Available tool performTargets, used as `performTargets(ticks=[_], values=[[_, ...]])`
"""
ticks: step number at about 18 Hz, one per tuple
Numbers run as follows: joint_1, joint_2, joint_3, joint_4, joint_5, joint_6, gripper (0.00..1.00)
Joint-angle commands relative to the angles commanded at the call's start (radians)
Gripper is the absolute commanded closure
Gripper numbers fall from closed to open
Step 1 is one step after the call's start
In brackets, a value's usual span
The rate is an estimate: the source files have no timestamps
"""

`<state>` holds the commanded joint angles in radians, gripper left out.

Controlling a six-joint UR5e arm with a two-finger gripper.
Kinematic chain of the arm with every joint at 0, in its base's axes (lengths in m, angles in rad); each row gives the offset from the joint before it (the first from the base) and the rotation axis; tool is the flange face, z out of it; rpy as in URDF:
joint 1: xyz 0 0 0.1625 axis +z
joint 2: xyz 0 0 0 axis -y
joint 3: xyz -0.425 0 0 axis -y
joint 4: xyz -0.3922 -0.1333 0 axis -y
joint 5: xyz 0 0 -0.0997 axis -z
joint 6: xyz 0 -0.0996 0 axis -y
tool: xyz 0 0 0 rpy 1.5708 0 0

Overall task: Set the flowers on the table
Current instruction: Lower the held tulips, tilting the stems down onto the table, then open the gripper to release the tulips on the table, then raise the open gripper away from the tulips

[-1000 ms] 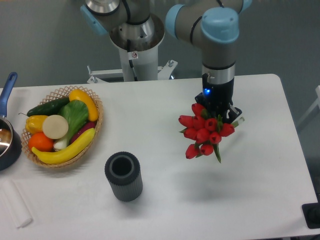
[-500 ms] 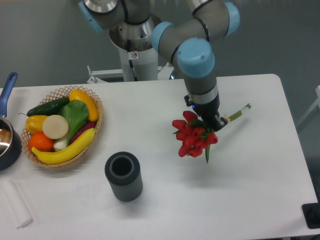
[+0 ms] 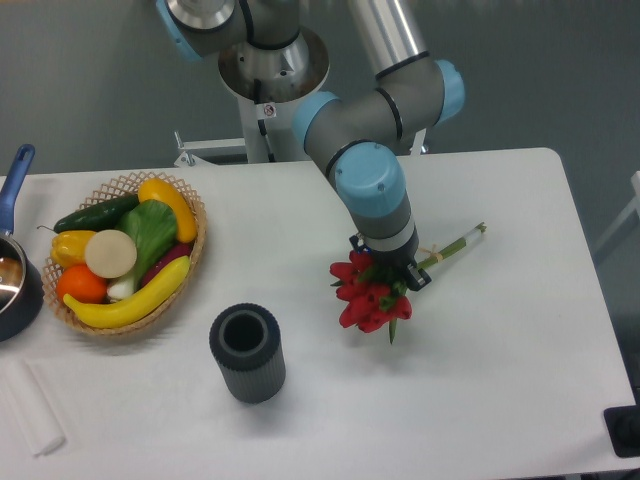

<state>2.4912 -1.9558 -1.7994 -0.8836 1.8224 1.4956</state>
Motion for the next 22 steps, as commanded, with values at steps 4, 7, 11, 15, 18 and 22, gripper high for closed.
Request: performTargets(ticks=[4,7,11,15,18,22], values=[[-0.002,-0.009,0.0,0.005,0.002,0.0,0.62],[-0.003,-0.011,0.0,0.006,-0.002,-0.006,0.45],[-0.002,0.014,0.009,0.015,-0.014,-0.003,0.0],[0.032,0.072,0.037,0.026,-0.2,-0.055,0.0],[0.07,0.115,0.08,0.026,-0.323,-0.149,0.0],[0.098,0.144,0.17,-0.009,-0.35,-0.183,0.0]])
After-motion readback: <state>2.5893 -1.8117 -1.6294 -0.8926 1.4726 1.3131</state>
